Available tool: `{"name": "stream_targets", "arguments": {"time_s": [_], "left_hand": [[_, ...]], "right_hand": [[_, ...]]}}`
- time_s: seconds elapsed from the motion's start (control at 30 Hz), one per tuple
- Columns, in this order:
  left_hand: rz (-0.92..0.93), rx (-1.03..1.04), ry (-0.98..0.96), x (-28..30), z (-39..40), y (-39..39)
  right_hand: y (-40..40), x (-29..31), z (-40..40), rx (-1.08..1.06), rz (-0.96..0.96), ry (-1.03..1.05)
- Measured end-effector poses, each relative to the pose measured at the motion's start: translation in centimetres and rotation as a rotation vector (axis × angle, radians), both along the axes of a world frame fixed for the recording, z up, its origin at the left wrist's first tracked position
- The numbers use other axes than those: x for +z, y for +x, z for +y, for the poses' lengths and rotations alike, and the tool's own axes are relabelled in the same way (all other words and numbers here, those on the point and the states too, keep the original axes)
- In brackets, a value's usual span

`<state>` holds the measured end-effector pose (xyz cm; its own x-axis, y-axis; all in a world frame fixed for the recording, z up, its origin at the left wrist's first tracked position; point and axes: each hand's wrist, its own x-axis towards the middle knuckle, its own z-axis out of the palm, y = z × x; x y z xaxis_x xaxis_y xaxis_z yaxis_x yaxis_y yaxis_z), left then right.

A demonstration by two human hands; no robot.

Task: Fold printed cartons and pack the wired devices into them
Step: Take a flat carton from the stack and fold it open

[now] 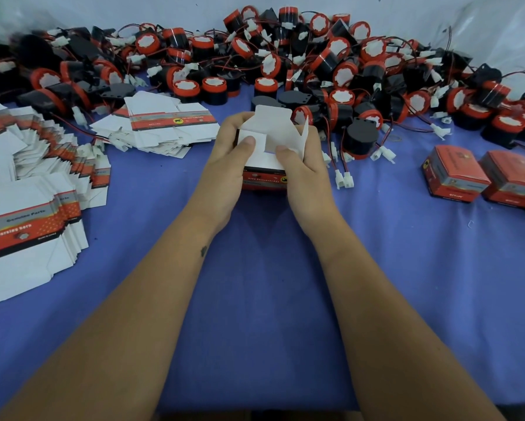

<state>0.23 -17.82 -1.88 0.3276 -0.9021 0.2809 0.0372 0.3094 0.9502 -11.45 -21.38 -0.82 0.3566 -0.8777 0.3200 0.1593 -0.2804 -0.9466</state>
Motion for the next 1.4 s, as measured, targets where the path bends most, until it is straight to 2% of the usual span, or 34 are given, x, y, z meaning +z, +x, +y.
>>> {"name": "stream_targets", "arguments": {"time_s": [0.13, 0.23, 0.4, 0.6, 1.1, 1.23, 1.3, 1.4], "left_hand": [[0.024, 0.041, 0.005, -0.1, -0.1, 0.0], [0.052, 0.066, 0.017, -0.1, -0.2, 0.0], [0.038, 0.071, 0.004, -0.1, -0.2, 0.0], [0.081, 0.064, -0.026, 0.0, -0.2, 0.0], [0.06, 0.098, -0.03, -0.1, -0.1, 0.2], [0.113, 0.051, -0.062, 0.2, 0.1, 0.2], [0.142, 0.023, -0.091, 0.3, 0.3, 0.3], [0.065, 0.027, -0.046, 0.3, 0.3, 0.5]], "right_hand": [[0.0, 0.0, -0.4, 0.188, -0.181, 0.219], [0.0, 0.1, -0.8, 0.185, -0.226, 0.29], [-0.1, -0.2, -1.2, 0.2, -0.123, 0.209], [-0.3, -0.1, -1.0, 0.222, -0.113, 0.12], [-0.3, -0.1, -0.7, 0.224, -0.111, 0.097], [-0.5, -0.2, -0.7, 0.161, -0.06, 0.043], [-0.6, 0.0, -0.6, 0.174, -0.098, 0.111], [-0.6, 0.0, -0.5, 0.16, -0.059, 0.071]]}}
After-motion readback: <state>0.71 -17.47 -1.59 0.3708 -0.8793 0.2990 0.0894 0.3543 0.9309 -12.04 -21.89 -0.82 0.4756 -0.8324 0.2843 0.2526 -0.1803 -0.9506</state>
